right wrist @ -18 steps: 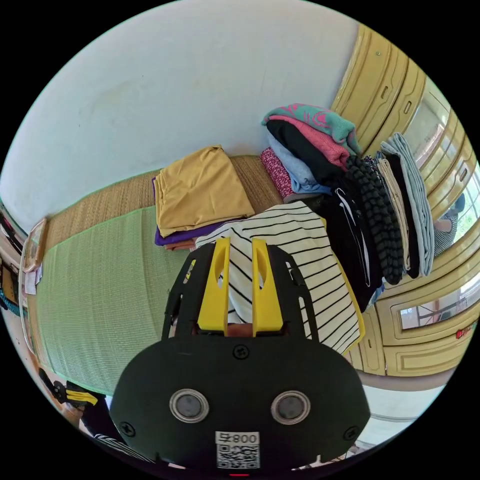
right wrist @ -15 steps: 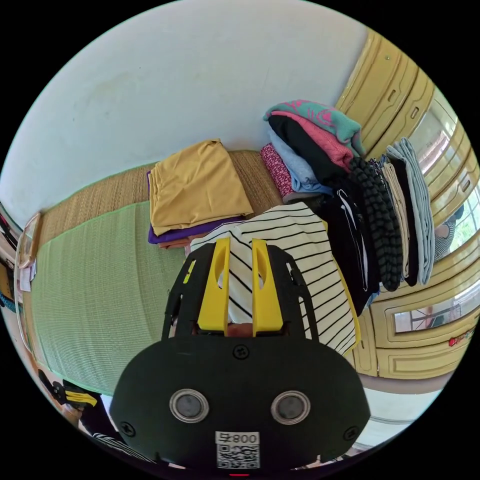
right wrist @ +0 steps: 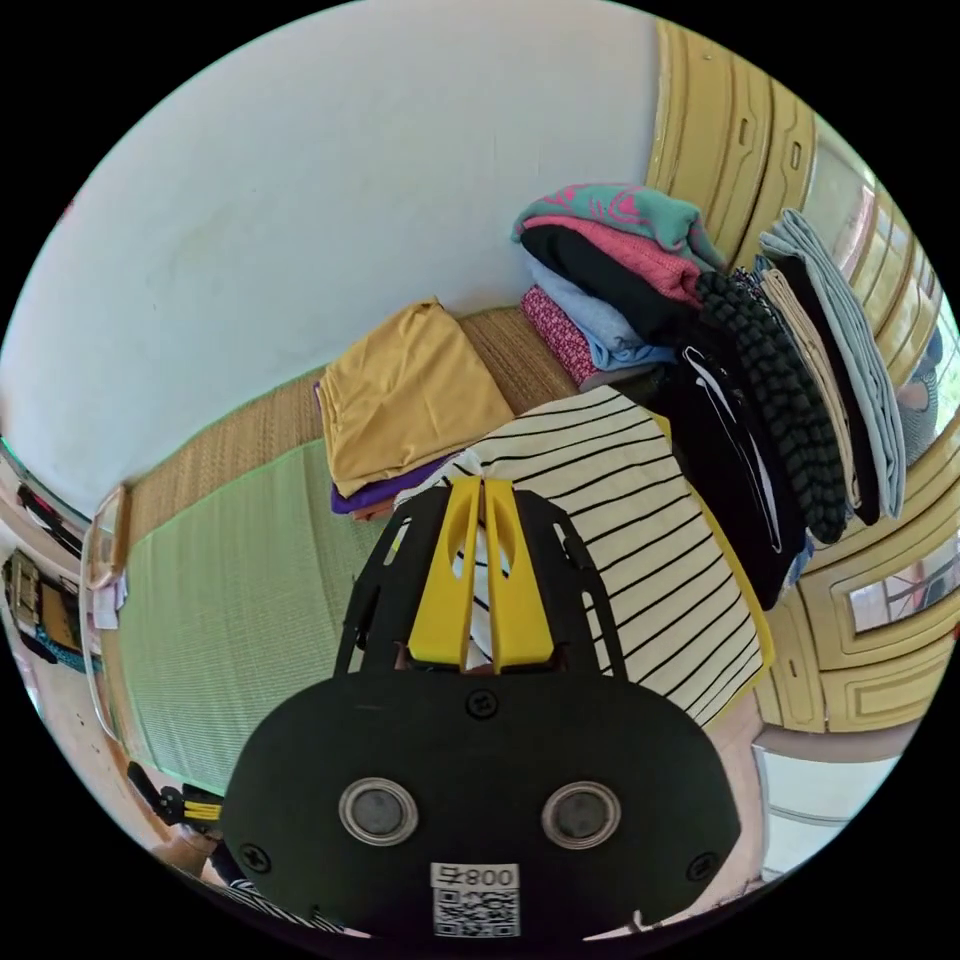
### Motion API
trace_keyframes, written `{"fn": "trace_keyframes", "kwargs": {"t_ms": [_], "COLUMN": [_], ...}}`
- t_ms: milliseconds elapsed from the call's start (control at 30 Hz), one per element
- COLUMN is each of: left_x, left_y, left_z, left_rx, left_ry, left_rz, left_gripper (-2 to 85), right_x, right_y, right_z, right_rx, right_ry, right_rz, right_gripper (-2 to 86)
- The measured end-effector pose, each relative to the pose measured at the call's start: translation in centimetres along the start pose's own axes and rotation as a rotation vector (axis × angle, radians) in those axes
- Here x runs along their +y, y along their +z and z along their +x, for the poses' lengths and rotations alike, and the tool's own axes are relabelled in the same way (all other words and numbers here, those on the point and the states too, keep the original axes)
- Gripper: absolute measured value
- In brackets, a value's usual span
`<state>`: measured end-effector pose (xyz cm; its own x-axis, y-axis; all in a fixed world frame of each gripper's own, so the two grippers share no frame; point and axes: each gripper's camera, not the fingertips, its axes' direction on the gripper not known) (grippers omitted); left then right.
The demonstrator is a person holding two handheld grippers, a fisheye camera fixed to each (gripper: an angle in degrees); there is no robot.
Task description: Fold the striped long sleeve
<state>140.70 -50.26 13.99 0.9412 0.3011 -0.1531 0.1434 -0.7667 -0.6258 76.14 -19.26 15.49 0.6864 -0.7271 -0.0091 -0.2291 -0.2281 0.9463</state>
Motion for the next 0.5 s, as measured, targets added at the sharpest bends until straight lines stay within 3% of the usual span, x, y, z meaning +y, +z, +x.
{"fn": "trace_keyframes", "kwargs": {"t_ms": [200,500], "left_x": [1.2,3.4], "left_y": [0.8,1.6], "left_z": [-0.3,-0.1], "left_rx": [0.015,0.078], "left_ry": [0.005,0.016], "left_rz": [0.045,0.150], "left_gripper": [0.1,0.2], "right_x": [4.5,15.1], "right_y": [-7.0,-17.1], "right_z": [3.1,1.1], "right_rx": [-0.278,-0.646], "right_ry": [0.003,-0.197], "right_rz": [0.169,0.277], "right_gripper": [-0.1,0.1]}}
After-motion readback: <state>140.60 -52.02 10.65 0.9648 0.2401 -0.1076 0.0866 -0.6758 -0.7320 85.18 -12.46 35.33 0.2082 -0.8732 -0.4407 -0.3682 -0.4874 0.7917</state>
